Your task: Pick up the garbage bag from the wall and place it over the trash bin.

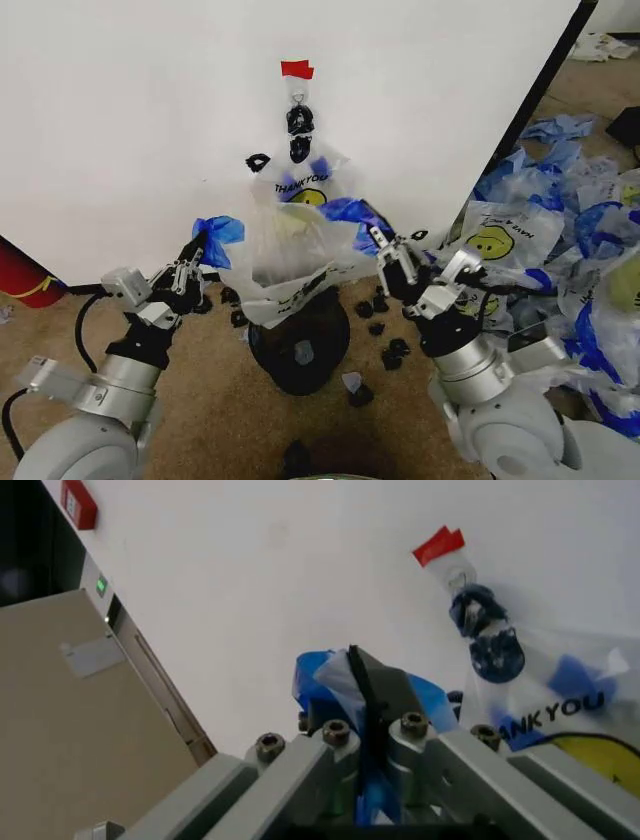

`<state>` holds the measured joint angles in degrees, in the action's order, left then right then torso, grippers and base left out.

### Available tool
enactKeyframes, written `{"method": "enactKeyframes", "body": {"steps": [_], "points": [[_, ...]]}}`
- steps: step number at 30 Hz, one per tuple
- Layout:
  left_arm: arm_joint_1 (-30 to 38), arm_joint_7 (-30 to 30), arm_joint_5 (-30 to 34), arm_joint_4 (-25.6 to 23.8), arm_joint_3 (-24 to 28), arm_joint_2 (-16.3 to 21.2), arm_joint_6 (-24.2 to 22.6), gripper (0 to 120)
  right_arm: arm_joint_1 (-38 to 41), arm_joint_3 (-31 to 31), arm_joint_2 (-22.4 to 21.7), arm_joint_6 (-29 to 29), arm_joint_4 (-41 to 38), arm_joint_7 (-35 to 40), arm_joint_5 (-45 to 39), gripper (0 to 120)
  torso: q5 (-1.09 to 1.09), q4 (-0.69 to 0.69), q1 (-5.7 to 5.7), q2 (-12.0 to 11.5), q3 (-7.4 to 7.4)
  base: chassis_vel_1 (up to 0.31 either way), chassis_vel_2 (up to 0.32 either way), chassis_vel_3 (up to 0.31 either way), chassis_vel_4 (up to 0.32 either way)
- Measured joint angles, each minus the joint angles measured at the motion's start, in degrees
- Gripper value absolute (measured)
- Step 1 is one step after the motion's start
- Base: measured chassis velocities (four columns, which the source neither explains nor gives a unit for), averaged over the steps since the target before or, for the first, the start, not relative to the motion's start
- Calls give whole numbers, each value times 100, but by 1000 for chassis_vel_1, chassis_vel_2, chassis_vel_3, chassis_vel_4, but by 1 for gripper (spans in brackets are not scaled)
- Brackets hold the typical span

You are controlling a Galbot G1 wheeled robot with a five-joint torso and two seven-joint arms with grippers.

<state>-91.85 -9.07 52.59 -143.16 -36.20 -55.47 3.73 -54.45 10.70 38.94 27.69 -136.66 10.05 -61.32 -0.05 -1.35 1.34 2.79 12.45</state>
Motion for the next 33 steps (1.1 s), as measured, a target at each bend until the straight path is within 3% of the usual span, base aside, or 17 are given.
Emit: {"method": "enactKeyframes", "body": {"steps": [11, 25, 33], "points": [[-61, -4, -123, 271, 28, 0, 38, 0, 208, 755, 538, -24, 300, 61, 235, 0, -1, 0, 0, 0, 0, 0, 0, 0, 0], [-349, -285, 56, 101, -235, 411, -45, 0, 283, 943, 324, -66, 30, -97, 51, 0, 0, 0, 0, 0, 0, 0, 0, 0, 0], [-393, -464, 266, 86, -441, 697, -233, 0, 539, 1253, 460, -40, 142, -247, -71, 0, -1, 0, 0, 0, 0, 0, 0, 0, 0]]}}
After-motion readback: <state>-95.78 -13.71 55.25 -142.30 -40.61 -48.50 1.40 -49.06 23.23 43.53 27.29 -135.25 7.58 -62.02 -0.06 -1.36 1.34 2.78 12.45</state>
